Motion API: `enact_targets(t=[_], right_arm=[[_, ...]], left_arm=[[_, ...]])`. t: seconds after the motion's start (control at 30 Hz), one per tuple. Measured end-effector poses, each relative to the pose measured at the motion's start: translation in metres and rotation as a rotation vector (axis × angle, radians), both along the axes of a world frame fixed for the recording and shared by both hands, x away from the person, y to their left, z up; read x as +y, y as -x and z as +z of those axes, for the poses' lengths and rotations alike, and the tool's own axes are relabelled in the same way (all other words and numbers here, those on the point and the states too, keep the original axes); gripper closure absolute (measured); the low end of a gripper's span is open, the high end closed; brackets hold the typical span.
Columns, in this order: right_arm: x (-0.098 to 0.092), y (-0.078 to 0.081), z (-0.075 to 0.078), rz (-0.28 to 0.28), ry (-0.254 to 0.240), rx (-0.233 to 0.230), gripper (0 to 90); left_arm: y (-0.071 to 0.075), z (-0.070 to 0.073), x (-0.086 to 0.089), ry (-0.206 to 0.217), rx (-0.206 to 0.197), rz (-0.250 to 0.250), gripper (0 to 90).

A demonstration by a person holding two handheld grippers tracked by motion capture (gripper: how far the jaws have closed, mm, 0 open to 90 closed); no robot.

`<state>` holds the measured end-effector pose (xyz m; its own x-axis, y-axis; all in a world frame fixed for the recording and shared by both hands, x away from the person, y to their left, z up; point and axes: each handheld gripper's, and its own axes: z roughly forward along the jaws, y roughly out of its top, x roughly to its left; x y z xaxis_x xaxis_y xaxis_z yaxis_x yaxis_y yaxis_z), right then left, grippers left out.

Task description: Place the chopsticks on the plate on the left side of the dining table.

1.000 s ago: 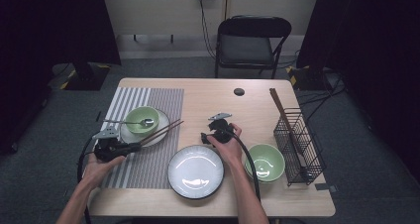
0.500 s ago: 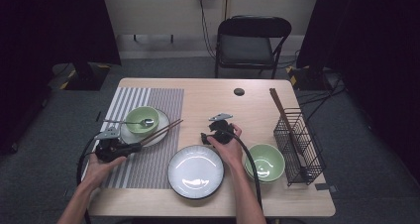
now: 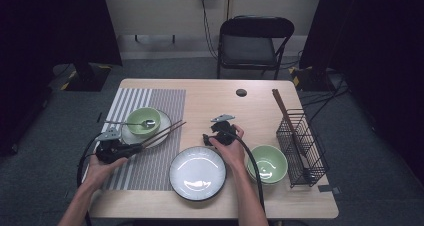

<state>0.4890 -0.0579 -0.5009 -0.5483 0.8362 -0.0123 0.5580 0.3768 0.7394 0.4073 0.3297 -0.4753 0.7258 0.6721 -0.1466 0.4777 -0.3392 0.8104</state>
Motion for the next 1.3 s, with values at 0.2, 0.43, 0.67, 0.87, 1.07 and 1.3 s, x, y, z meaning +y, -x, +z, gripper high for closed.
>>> enact_targets(t=[0.2,0.43,0.67,0.87,1.07,1.3], right_arm=[[0.000,0.000,0.000,0.000,0.000,0.000,19.4],[0.000,0.000,0.000,0.001,-0.001,0.000,19.4],[0.000,0.000,0.000,0.001,0.001,0.000,19.4],[0.000,0.000,0.000,0.001,0.001,0.000,19.5],[0.000,0.000,0.000,0.001,-0.001,0.000,19.4],[0.000,0.000,0.000,0.000,0.001,0.000,19.4]], left_arm=[[-0.001,0.000,0.001,0.001,-0.007,0.028,84.2],[-0.001,0.001,-0.001,-0.005,-0.010,0.023,84.1],[0.000,0.001,-0.001,0.007,-0.013,0.015,81.4],[0.002,0.007,-0.002,0.009,-0.033,0.009,79.5],[0.003,0.015,-0.011,0.047,-0.042,-0.032,81.1],[-0.003,0.007,-0.017,0.032,0.000,-0.029,82.9]])
